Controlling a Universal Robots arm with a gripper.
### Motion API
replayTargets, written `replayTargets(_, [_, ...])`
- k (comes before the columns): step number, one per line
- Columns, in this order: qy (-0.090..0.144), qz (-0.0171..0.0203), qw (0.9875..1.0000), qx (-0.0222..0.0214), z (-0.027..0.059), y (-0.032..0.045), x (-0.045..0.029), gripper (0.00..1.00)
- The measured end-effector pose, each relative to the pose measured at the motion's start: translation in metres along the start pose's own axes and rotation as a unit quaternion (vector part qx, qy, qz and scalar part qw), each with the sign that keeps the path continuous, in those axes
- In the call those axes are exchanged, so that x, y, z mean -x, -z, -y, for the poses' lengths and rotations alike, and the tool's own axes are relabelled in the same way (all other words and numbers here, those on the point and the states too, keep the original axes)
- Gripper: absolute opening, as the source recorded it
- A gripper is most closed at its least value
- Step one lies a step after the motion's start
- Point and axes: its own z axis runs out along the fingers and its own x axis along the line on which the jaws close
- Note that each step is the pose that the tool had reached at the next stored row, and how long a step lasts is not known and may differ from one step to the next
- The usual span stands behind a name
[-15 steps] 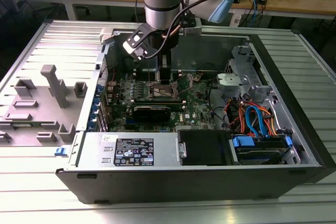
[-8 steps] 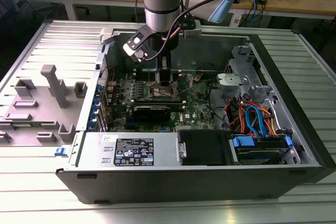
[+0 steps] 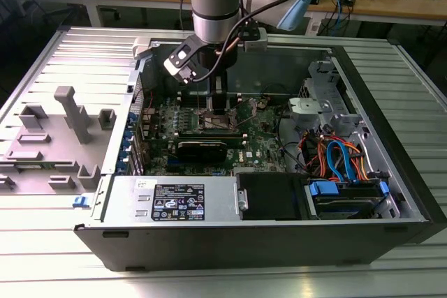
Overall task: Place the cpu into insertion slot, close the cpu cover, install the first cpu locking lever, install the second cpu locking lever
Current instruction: 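Place the cpu into insertion slot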
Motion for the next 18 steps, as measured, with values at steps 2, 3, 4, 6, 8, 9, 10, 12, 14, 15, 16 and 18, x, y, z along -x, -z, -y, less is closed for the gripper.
replayTargets(2, [0.000,0.0000,1.0000,0.0000,0.0000,-0.0001,0.0000,0.55])
replayTargets(3, [0.000,-0.0001,1.0000,0.0001,0.0000,-0.0001,0.0000,0.55])
replayTargets(4, [0.000,-0.0001,1.0000,0.0000,0.0000,-0.0001,0.0000,0.55])
replayTargets(6, [0.000,-0.0002,1.0000,0.0001,0.0000,-0.0006,0.0000,0.55])
replayTargets(8, [0.000,-0.0001,1.0000,0.0001,0.0001,-0.0013,0.0001,0.55])
replayTargets(9, [0.000,-0.0001,1.0000,0.0001,0.0002,-0.0018,0.0004,0.55])
replayTargets(10, [0.000,0.0001,1.0000,0.0001,0.0003,-0.0022,0.0007,0.55])
replayTargets(12, [0.000,0.0012,1.0000,0.0000,0.0004,-0.0036,0.0009,0.55])
replayTargets(14, [0.000,0.0020,1.0000,0.0001,0.0005,-0.0057,0.0010,0.55])
replayTargets(15, [0.000,0.0024,1.0000,0.0001,0.0006,-0.0067,0.0011,0.55])
replayTargets(16, [0.000,0.0027,1.0000,0.0000,0.0008,-0.0076,0.0014,0.55])
replayTargets(18, [0.000,0.0027,1.0000,0.0000,0.0010,-0.0085,0.0021,0.55])
